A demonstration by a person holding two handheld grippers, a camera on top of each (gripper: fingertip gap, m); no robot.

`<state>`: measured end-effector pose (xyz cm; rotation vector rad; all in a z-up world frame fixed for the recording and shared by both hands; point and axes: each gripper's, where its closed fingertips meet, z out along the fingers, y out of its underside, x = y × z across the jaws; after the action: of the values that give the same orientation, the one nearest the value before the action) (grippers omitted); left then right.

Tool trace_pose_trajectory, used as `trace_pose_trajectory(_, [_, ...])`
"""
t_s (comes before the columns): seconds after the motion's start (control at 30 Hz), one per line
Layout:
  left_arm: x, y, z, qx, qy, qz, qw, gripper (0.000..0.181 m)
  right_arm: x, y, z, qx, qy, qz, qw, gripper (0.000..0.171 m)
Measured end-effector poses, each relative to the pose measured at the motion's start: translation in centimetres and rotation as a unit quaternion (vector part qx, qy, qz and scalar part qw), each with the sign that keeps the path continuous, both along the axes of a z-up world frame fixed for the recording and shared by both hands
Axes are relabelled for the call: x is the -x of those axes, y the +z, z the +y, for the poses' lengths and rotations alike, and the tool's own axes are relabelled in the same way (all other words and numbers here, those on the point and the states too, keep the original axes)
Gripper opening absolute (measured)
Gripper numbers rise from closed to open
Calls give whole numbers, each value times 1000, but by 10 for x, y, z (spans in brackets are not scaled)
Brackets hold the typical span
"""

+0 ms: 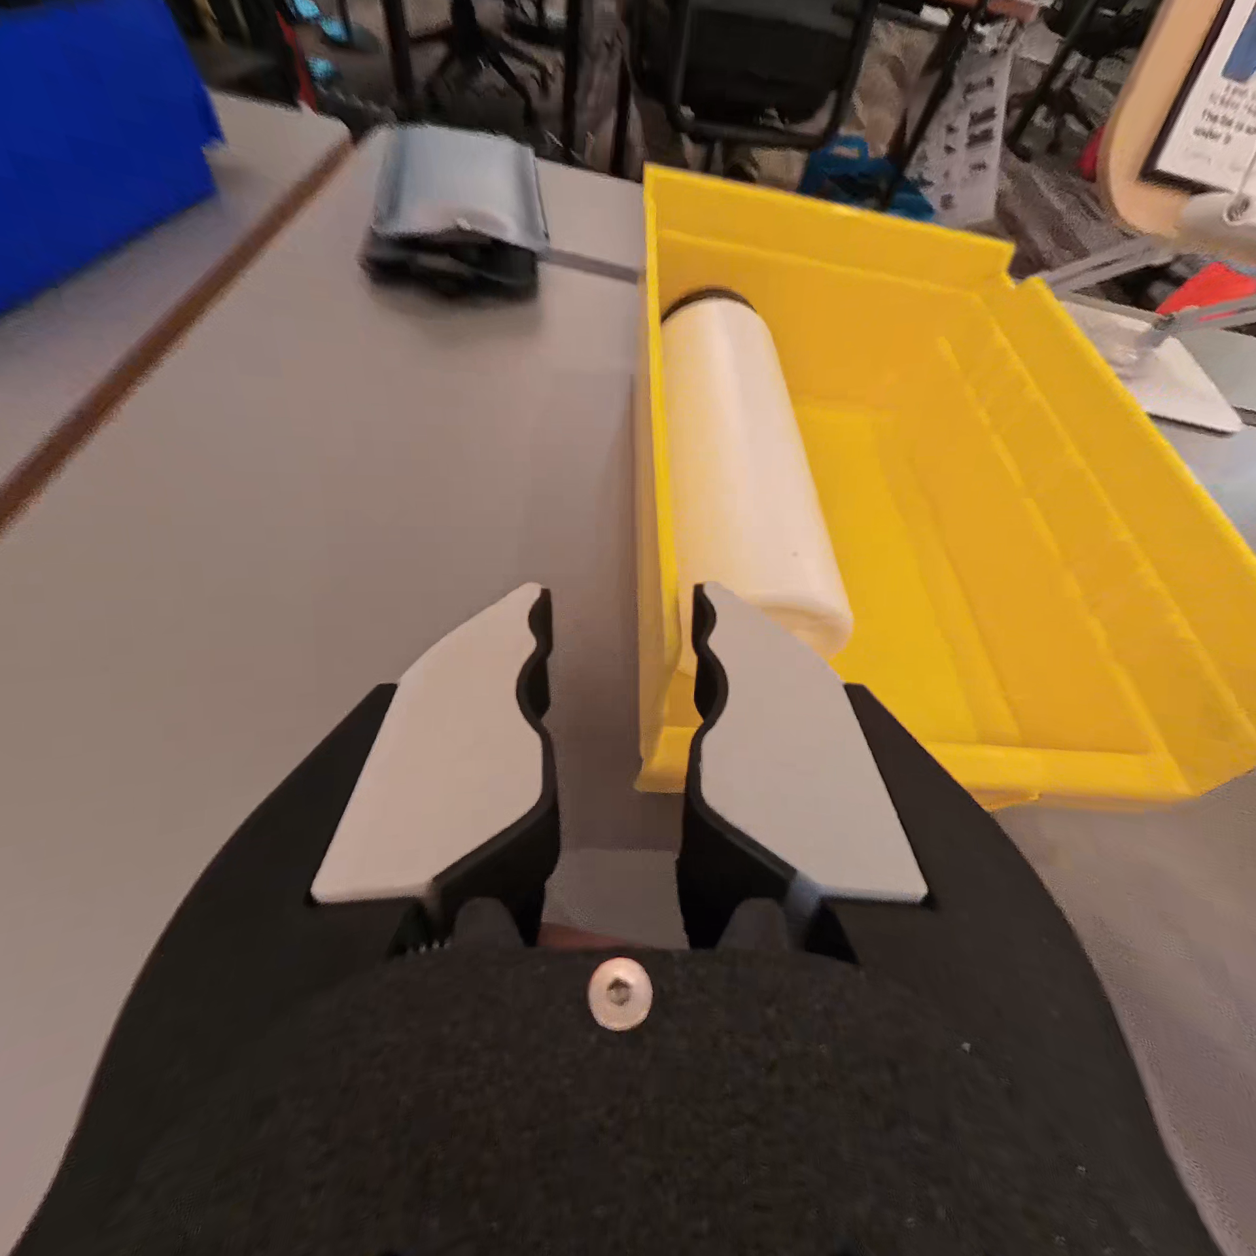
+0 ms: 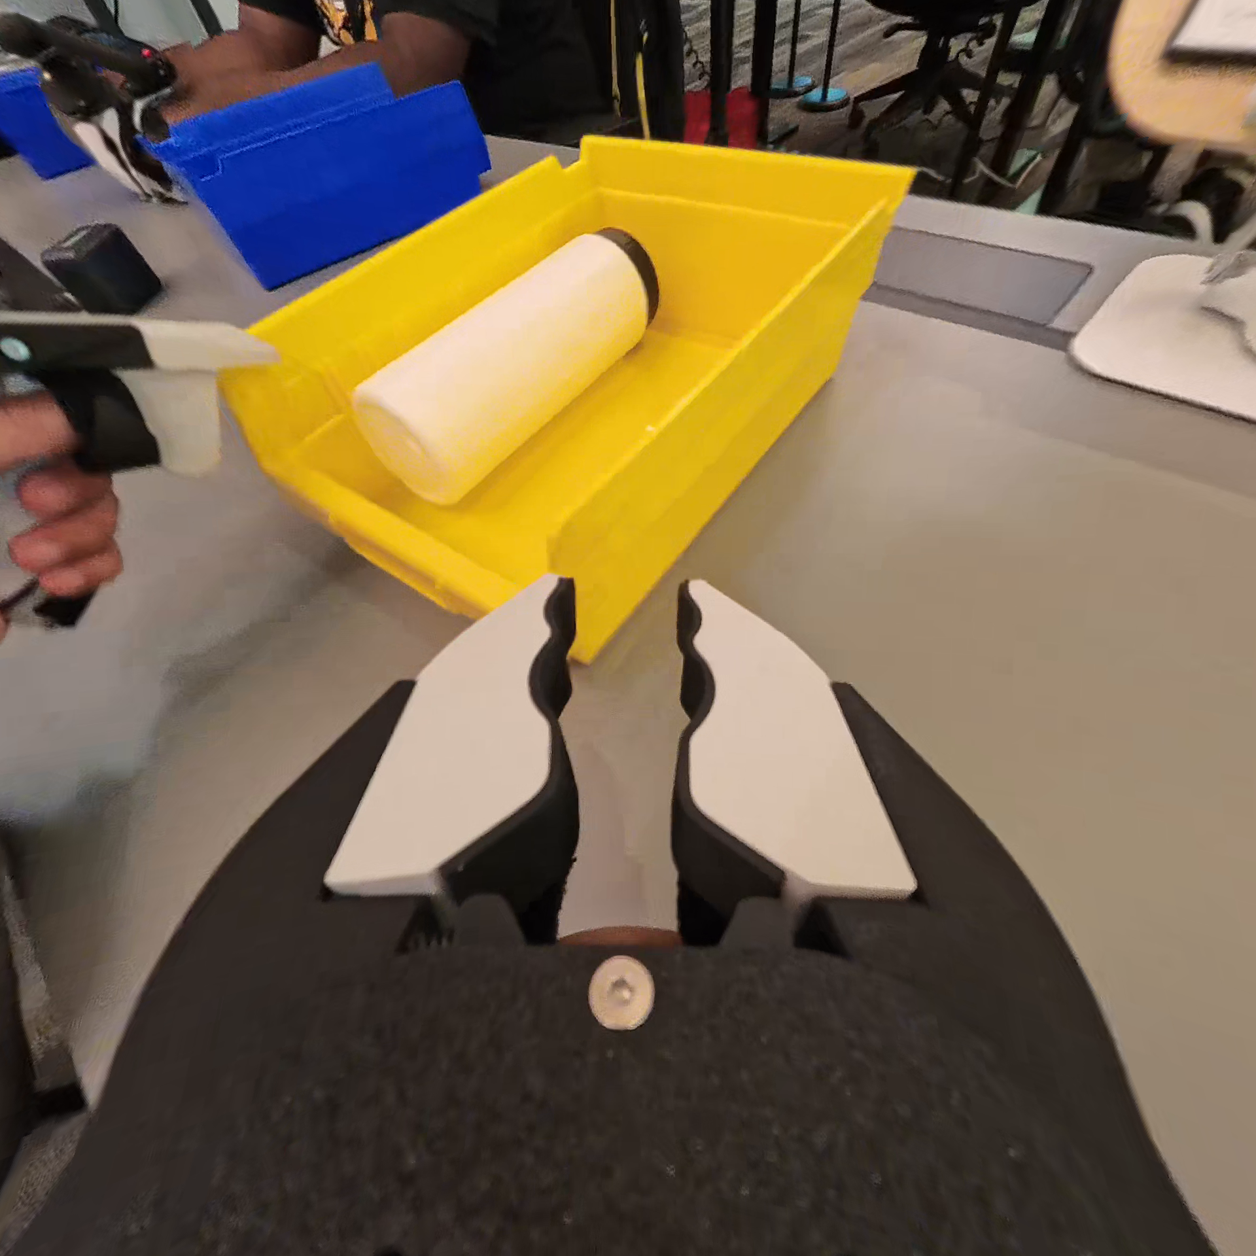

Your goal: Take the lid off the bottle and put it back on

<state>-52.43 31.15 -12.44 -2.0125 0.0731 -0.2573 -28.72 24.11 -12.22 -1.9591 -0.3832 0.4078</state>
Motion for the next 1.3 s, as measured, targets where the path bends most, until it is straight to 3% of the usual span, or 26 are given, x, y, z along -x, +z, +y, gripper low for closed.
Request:
trace_pose_trajectory(0.1, [6, 30, -15, -57, 26, 22, 998, 44, -59, 15, -27, -17, 8, -26, 999, 28])
trace_pose_trajectory(0.2, [-23, 45, -39, -87, 2, -18, 996, 44, -135, 28, -56, -44, -19, -36, 998, 29])
trace_pose_trajectory(0.3, [-90, 31, -72, -74, -83, -90, 990, 45, -224, 35, -84, -68, -89, -45, 993, 30])
trace_pose_trajectory(0.4, [-148, 6, -101, -38, -144, -108, 983, 45, -313, 33, -119, -98, -179, -53, 977, 33])
trace_pose_trajectory(0.6, [-194, 4, -123, -61, -203, -15, 977, 52, -431, 11, -157, -109, -280, -91, 950, 36])
trace_pose_trajectory(0.73, [-196, 4, -122, -75, -204, 8, 976, 52, -444, 13, -151, -100, -291, -7, 951, 37])
trace_pose_trajectory(1.3, [-194, 2, -121, -56, -213, -2, 975, 55, -438, 4, -148, -85, -288, -23, 953, 29])
